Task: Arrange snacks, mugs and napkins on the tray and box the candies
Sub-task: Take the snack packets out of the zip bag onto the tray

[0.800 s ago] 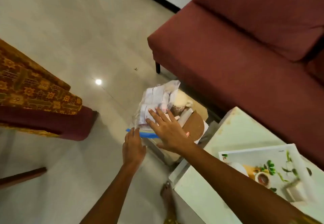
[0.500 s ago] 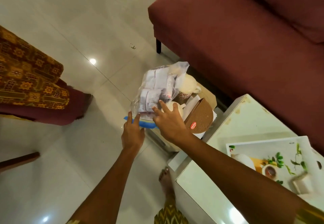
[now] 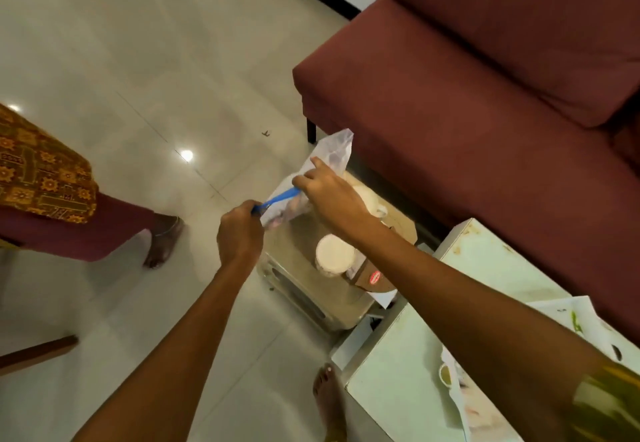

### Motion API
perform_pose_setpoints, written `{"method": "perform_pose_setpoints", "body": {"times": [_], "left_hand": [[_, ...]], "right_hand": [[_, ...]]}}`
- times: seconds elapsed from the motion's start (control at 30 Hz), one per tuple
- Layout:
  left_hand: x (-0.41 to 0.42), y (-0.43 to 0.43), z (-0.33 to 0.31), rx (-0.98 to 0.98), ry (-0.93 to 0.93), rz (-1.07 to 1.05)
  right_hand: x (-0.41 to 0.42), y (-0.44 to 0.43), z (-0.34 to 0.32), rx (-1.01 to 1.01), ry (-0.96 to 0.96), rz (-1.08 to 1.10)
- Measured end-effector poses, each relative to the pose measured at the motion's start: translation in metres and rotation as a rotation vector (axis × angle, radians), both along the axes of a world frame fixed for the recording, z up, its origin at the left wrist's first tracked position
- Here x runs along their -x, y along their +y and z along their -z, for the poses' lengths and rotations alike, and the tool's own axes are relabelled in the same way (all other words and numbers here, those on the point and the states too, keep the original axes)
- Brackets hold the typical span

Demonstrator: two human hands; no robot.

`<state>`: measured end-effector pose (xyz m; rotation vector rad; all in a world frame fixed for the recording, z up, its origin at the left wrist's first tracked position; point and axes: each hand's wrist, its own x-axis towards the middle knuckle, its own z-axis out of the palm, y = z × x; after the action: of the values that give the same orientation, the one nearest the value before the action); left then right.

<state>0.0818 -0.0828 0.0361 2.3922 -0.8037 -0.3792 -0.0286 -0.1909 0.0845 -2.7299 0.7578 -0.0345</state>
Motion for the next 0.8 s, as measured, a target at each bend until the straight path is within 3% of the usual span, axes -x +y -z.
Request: {"method": "perform_pose_setpoints", "body": {"times": [0.2,0.37,0.57,0.8], "left_hand": [[0.011,-0.013,-0.105,0.223,-0.207,0.004],[0.058,-0.018,-0.184,0.388,-0.214,0.15],[0.139,-0.012,-0.232,0.475,-0.143,0.264],[0.248,0.005,-0.25,0.416,-0.107,0.282]], "right_hand": [[0.023,-0.022,-0.099,-0.01,-0.362,0.22],[0.082,-0.013,-0.164,0.057,-0.689,0.381],[0.173,0.0,-0.206,0.113,-0.832,0.595],[0.283,0.049,-0.214,0.035,-0.837,0.744]]}}
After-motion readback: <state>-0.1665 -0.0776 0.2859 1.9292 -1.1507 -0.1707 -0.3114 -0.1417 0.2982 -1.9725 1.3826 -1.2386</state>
